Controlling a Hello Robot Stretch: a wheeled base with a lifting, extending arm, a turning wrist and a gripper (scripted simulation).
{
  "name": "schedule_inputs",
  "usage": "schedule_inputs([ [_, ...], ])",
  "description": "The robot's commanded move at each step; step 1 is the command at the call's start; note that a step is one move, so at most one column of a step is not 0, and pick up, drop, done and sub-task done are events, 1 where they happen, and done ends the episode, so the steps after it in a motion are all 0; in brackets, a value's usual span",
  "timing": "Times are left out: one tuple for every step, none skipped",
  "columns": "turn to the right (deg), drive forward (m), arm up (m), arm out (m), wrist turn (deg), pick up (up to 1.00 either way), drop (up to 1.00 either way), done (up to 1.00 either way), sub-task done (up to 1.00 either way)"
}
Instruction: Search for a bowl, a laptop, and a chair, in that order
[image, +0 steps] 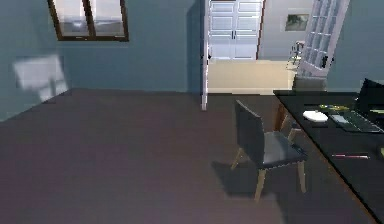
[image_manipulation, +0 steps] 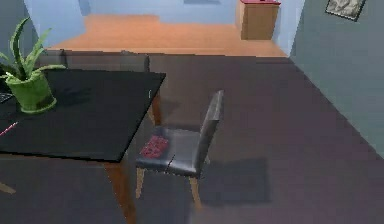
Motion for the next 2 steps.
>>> schedule_inputs([
  [3.0, 0.0, 0.0, 0.0, 0.0, 0.0, 0.0, 0.0, 0.0],
  [0.0, 0.45, 0.0, 0.0, 0.0, 0.0, 0.0, 0.0, 0.0],
])
